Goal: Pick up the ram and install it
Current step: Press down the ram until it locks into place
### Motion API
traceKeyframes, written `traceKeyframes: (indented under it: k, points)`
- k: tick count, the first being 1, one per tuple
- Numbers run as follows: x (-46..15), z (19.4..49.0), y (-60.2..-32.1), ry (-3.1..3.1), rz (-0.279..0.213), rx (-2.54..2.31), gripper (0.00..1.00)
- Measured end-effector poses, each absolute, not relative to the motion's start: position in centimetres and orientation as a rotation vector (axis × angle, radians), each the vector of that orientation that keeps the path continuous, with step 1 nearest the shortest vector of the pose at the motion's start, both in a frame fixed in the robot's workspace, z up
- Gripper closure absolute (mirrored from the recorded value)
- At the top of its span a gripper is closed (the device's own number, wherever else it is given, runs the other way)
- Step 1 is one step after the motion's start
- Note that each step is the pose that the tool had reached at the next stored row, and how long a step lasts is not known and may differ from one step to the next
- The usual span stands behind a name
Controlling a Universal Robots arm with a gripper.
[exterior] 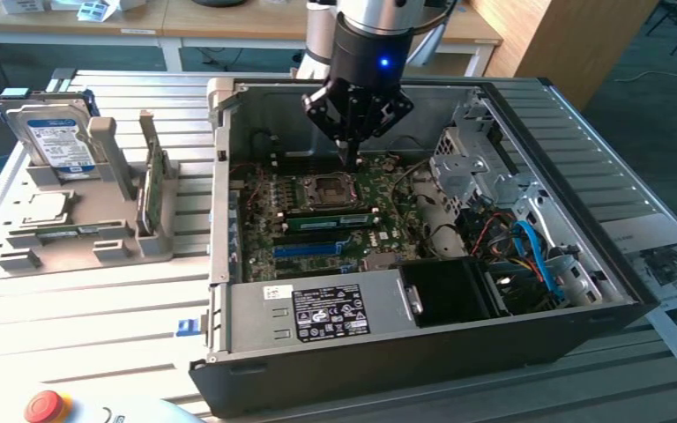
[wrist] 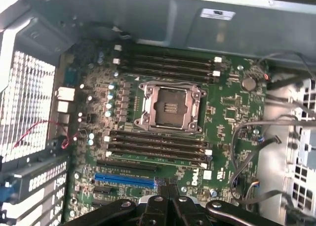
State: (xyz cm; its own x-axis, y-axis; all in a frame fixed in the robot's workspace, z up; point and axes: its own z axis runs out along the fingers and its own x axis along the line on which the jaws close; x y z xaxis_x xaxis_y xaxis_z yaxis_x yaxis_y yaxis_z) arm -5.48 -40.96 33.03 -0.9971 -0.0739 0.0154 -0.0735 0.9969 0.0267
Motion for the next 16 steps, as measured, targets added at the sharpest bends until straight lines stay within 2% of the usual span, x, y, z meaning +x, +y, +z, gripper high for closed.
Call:
traceKeyframes:
  k: [16]
  points:
    - [-5.48, 33.03, -40.96, -3.13, -0.042, 0.004, 0.9]
